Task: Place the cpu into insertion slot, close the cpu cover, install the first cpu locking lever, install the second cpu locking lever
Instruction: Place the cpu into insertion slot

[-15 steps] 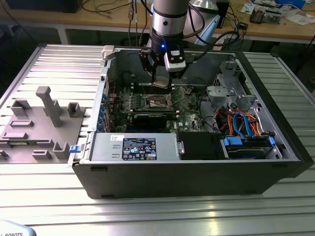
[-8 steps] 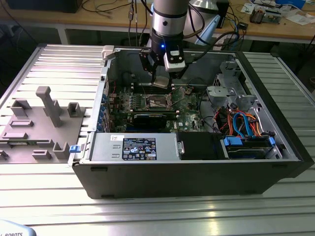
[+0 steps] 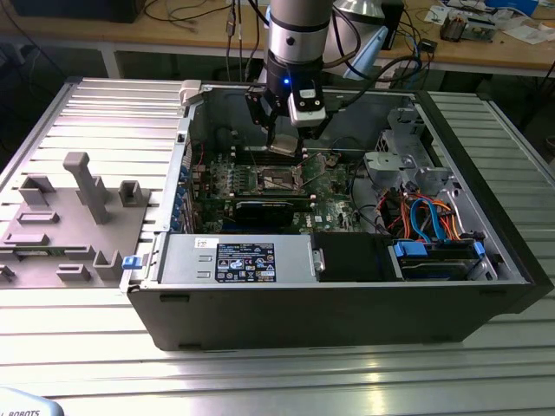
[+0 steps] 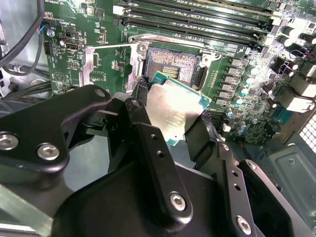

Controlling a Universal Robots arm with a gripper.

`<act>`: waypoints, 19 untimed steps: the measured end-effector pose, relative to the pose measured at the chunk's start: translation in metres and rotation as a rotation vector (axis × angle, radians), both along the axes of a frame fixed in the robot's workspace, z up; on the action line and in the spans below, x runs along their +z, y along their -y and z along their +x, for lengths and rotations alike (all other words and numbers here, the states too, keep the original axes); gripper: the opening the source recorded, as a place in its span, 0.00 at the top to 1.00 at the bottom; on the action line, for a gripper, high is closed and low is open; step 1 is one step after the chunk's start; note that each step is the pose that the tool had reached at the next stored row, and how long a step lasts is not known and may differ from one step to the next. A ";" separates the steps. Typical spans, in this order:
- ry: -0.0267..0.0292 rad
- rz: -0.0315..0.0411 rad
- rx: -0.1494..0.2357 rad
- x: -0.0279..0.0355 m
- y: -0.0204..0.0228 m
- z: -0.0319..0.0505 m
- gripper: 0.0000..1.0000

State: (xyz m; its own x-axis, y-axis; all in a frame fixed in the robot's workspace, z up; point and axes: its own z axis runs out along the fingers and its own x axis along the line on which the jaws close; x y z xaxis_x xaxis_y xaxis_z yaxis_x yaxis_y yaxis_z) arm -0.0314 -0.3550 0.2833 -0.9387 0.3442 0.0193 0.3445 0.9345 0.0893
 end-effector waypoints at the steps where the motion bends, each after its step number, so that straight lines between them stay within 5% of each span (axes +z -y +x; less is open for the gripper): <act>1: 0.0000 0.0000 -0.001 0.0000 0.0000 0.0000 0.45; 19: 0.0000 0.0000 -0.026 -0.0005 0.0000 0.0000 0.45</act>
